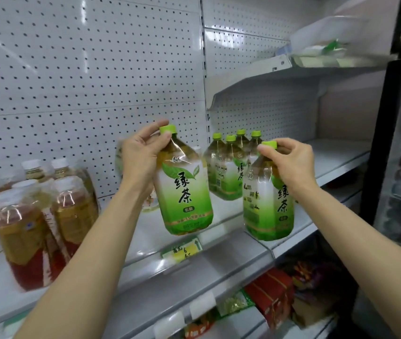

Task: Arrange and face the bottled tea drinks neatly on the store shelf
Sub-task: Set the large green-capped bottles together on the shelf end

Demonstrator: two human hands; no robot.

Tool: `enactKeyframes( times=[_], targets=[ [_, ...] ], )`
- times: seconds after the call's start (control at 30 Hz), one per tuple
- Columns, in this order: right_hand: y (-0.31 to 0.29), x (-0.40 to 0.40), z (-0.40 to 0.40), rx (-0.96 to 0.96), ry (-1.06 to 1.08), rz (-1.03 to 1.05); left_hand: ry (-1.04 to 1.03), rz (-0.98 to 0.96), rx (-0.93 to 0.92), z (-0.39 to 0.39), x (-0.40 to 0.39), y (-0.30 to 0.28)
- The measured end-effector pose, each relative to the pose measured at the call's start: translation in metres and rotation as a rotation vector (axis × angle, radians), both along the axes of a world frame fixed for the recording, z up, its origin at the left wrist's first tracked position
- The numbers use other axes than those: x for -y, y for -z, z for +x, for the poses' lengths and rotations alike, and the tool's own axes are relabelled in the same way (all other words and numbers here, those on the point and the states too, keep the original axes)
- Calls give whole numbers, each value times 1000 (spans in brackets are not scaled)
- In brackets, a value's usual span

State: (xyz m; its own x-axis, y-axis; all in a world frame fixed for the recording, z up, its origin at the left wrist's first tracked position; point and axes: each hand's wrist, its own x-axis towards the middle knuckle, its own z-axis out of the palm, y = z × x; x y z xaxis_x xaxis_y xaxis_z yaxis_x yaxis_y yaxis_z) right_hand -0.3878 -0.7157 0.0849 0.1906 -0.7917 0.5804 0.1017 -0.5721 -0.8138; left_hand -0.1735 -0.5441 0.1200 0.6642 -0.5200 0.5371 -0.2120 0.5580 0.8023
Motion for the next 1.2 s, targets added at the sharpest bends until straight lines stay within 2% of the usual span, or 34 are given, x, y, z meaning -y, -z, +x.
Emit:
enactKeyframes(
  times=[0.2,0.53,0.87,1.2],
  targets=[
    [2,78,0,-4,107,-65,-81,-17,-2,-11,38,9],
    [7,178,18,5,155,-122,-212,-53,23,-41,104,13],
    [27,214,57,-65,161,-191,-307,-59,24,-60,171,28],
    [40,232,99,-78,169,-260,-307,-96,63,-48,215,43]
  ],
)
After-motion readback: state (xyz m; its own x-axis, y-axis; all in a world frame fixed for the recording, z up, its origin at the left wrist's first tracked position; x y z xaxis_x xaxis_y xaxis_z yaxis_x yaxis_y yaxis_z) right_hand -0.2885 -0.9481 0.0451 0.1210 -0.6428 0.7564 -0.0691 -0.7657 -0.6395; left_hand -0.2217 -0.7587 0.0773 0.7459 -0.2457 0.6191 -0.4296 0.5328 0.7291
